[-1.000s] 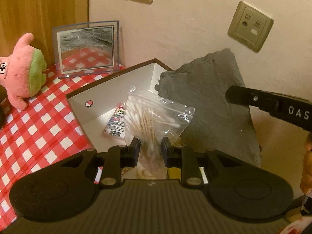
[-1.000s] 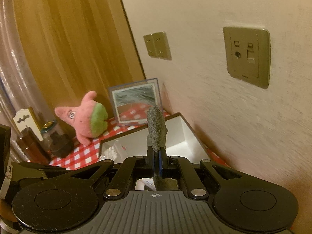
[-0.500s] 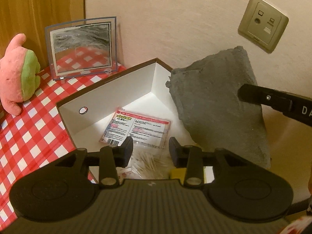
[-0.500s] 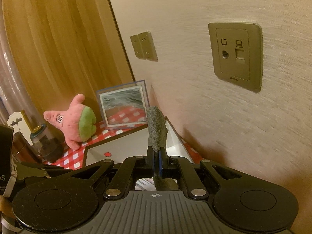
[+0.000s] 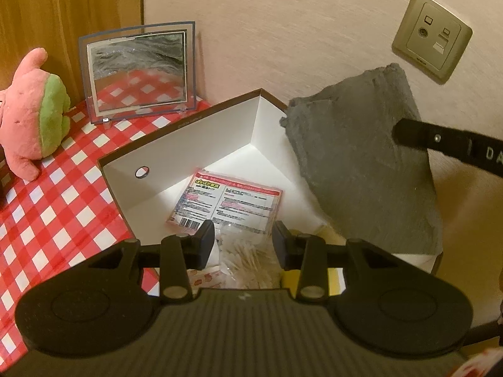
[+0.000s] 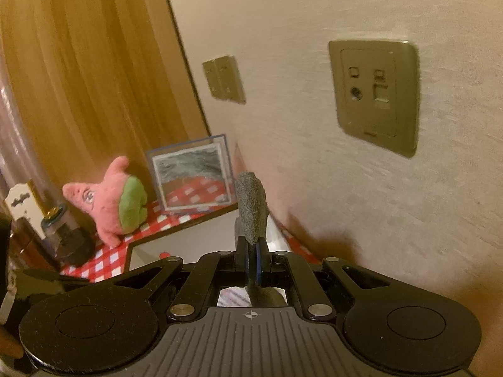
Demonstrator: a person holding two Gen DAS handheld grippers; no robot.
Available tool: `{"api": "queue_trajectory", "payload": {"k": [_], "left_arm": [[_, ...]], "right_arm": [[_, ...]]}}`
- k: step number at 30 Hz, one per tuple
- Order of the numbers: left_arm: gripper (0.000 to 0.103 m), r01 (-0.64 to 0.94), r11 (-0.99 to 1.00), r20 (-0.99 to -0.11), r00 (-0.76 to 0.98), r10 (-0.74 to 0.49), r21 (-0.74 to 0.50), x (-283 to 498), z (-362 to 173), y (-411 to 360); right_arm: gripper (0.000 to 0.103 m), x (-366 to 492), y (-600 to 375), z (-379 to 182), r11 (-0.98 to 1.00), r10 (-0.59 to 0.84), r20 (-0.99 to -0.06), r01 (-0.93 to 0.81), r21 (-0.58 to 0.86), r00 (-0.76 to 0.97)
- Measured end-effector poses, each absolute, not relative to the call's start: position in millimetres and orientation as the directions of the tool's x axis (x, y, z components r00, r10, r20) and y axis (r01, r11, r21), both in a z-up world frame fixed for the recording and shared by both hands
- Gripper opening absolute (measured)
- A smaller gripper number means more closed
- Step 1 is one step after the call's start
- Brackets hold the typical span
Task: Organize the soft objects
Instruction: 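Open the left gripper to drop the bag while the right gripper releases the grey cloth into the box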
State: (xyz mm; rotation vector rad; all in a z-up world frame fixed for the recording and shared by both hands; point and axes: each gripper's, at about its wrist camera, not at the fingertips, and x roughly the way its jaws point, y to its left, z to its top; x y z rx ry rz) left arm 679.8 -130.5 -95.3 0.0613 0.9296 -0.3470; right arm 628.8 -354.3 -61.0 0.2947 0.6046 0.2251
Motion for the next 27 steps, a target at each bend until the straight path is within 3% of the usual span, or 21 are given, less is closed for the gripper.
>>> {"api": "queue_trajectory", "payload": {"k": [4, 6, 8, 10, 17, 27], "left_arm": [[0.036, 0.316, 0.944, -0.795, 0.546, -0.265, -0.098, 679, -94, -129], [0.036, 0.316, 0.943, -0.796, 0.542, -0.269, -0.104, 678, -95, -127], [0.037, 0.317, 0.942, -0.798, 0.538, -0.271, -0.106, 676, -95, -126], [0.038, 0.323, 0.941, -0.802, 0.532, -0.272, -0.105, 674, -96, -124], [0.038, 0.327, 0.939, -0.812, 0.517, -0.269, -0.103, 666, -99, -121], [0.039, 0.333, 0.938, -0.814, 0.516, -0.267, -0.097, 652, -95, -120]], "right_arm": [[0.006, 631, -352, -61, 0.934, 0.299, -0.524, -0.131, 0.334, 0.797], [0.015, 636, -346, -65, 0.934, 0.321, -0.579, -0.149, 0.325, 0.75], [0.052, 634, -340, -71, 0.935, 0.331, -0.608, -0.166, 0.313, 0.722], [0.069, 628, -334, -74, 0.941, 0.323, -0.617, -0.172, 0.292, 0.718], [0.069, 620, -328, -91, 0.935, 0.342, -0.687, -0.161, 0.316, 0.641], [0.069, 603, -330, -95, 0.934, 0.346, -0.709, -0.15, 0.325, 0.615]]}}
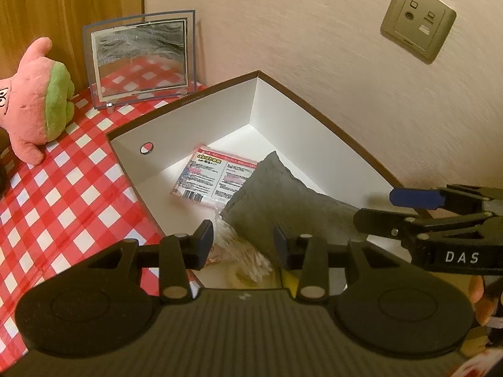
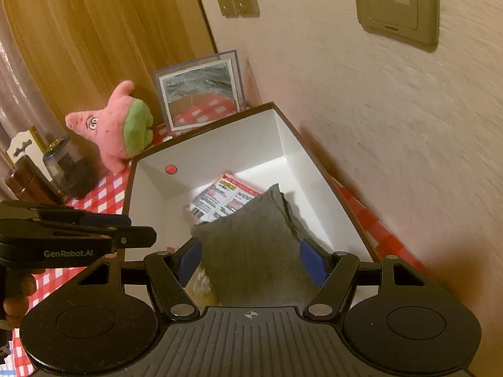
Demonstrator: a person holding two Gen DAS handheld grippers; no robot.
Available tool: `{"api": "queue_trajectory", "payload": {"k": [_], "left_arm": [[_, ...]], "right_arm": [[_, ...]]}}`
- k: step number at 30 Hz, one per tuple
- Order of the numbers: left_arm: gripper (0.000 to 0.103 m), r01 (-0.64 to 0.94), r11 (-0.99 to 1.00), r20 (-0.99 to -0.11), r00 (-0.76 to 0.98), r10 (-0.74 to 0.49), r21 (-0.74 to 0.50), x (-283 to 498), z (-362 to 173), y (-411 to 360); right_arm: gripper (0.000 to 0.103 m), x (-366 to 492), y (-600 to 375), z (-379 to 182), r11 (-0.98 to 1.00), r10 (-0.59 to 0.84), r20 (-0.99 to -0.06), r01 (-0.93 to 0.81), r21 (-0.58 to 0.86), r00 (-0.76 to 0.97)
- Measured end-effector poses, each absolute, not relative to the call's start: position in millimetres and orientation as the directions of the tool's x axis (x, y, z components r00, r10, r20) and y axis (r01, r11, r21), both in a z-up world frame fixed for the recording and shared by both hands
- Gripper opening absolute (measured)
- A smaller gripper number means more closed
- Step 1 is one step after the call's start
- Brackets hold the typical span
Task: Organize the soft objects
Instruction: 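Open the left gripper to drop the bag while the right gripper releases the grey cloth into the box, then move both open grippers back over the blue towel and striped sock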
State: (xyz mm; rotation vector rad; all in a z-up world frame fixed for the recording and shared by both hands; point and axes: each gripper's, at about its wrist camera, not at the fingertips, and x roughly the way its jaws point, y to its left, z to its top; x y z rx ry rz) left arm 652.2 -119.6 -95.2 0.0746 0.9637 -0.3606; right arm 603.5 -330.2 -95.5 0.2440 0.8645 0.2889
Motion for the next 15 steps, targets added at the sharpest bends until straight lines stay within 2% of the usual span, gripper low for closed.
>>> {"api": "queue_trajectory", "payload": {"k": [15], "left_arm": [[0.04, 0.303, 0.947, -0.79, 0.553, -0.265, -0.106, 607, -74, -93]], "right_arm": [[0.069, 573, -312, -84, 0.935, 0.349, -0.702, -0.181, 0.304, 0.621]]}}
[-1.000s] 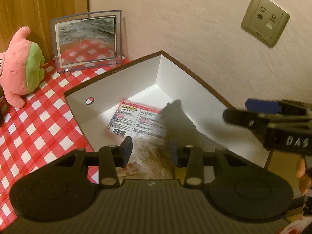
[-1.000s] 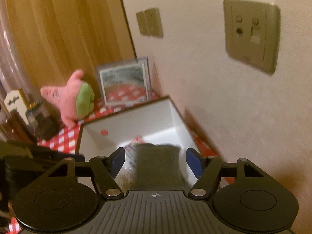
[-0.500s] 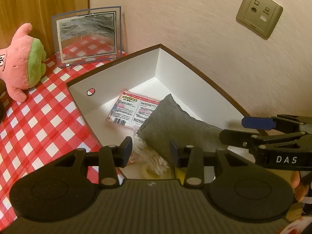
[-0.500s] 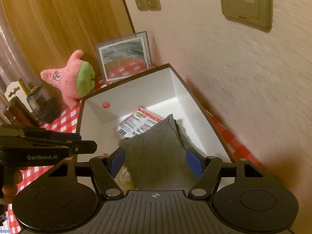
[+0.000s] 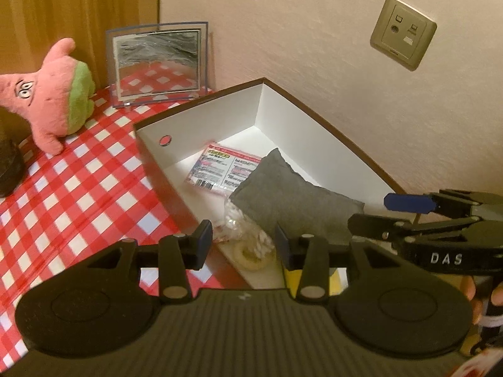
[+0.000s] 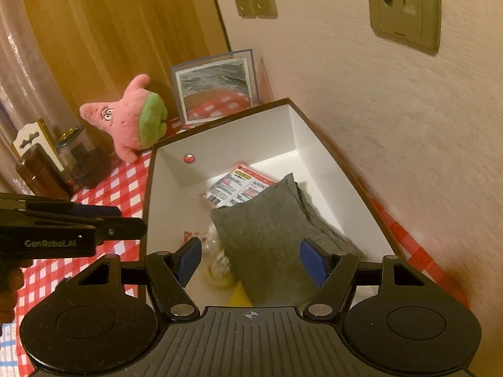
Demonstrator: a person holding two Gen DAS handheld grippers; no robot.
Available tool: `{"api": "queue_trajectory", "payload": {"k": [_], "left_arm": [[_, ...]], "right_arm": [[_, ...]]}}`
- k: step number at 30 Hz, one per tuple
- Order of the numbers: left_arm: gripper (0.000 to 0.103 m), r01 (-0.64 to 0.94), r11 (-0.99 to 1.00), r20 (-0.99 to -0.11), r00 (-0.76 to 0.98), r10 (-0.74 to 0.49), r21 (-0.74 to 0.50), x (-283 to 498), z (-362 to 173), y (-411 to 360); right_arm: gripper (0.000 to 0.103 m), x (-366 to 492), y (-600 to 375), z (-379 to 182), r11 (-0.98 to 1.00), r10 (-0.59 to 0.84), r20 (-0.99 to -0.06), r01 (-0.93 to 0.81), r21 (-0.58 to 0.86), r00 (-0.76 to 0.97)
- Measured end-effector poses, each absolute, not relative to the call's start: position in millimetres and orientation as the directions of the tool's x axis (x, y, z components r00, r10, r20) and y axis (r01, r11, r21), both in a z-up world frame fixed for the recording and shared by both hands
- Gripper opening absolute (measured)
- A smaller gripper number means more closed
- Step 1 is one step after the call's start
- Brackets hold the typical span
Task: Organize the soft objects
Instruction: 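Move both open grippers back over the blue towel and striped sock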
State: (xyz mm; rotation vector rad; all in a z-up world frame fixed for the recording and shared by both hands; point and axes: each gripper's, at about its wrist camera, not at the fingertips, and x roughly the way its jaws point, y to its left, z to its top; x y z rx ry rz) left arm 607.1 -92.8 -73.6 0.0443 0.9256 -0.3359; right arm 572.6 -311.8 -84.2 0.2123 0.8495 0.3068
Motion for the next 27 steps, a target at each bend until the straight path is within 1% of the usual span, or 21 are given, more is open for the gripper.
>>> {"api": "queue_trajectory", "payload": {"k": [8, 18, 27], "left_arm": [[0.04, 0.216, 0.964, -0.781, 0.572, -0.252, -0.153, 566, -63, -44], [0.04, 0.066, 0.989, -0.766, 0.626, -0.144, -0.132, 505, -49, 27], [0.04, -0.064, 0.992, -0.775, 0.63, -0.043, -0.107, 454, -45, 88]], "right_arm": [[0.069, 545, -300, -74, 0.933, 0.356, -0.685, -0.201, 0.298, 0.636], [0.069, 511, -279, -63, 0.912, 0.407, -0.651, -0.246, 0.329, 0.64], [0.069, 487, -248, -48, 0.862, 0.505, -0.577, -0.344, 0.372, 0.642]]}}
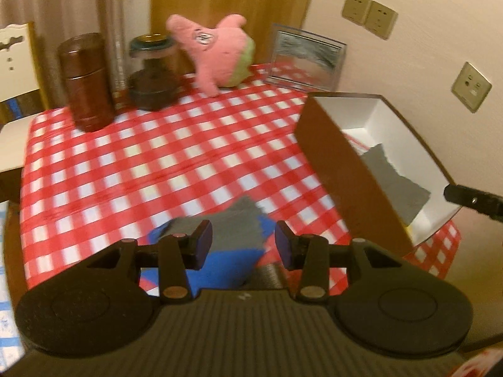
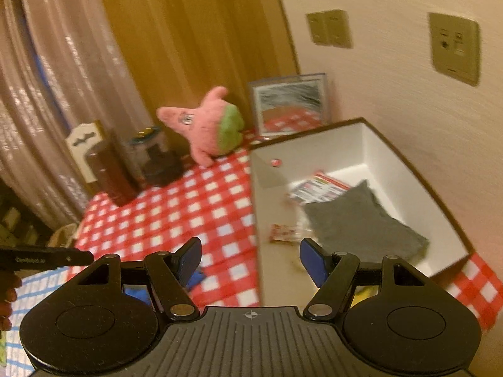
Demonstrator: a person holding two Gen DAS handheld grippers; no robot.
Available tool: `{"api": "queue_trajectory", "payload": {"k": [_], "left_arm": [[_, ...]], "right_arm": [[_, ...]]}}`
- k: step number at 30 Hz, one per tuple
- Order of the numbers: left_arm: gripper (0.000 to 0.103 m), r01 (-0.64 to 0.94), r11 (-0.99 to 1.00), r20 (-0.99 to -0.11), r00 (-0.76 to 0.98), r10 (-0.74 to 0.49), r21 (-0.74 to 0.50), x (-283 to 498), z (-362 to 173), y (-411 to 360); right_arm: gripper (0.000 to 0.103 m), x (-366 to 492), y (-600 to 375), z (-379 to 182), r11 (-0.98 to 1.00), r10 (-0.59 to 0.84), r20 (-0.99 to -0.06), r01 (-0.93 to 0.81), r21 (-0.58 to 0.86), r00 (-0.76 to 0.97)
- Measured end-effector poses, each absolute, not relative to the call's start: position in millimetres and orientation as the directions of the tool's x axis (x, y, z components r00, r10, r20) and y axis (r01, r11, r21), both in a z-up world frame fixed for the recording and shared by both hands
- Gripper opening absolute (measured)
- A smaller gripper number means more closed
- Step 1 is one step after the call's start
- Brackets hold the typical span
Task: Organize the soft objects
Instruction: 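Move both open grippers back over the blue towel and striped sock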
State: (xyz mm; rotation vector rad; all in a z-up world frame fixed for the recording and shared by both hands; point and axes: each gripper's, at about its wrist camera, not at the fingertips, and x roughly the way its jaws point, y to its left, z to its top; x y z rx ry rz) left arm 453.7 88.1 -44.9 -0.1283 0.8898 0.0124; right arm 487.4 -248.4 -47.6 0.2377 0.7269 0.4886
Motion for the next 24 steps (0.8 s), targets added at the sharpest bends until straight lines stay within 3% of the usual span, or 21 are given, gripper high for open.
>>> {"api": "queue_trajectory", "payload": {"k": [8, 24], "left_arm": [[0.04, -0.115, 0.993, -0.775, 0.63, 0.047, -0.033, 415, -49, 110], [0.04, -0.157, 0.985, -0.841, 0.541, 0.029, -0.067, 379, -87, 126]], "right_arm": [[0.069, 479, -204, -50, 0.819, 0.573, -0.574, -0.436, 0.373, 0.585], [0.069, 457, -126, -99, 0.758, 0.606, -0.685, -0.556, 0.342, 0.404]]}}
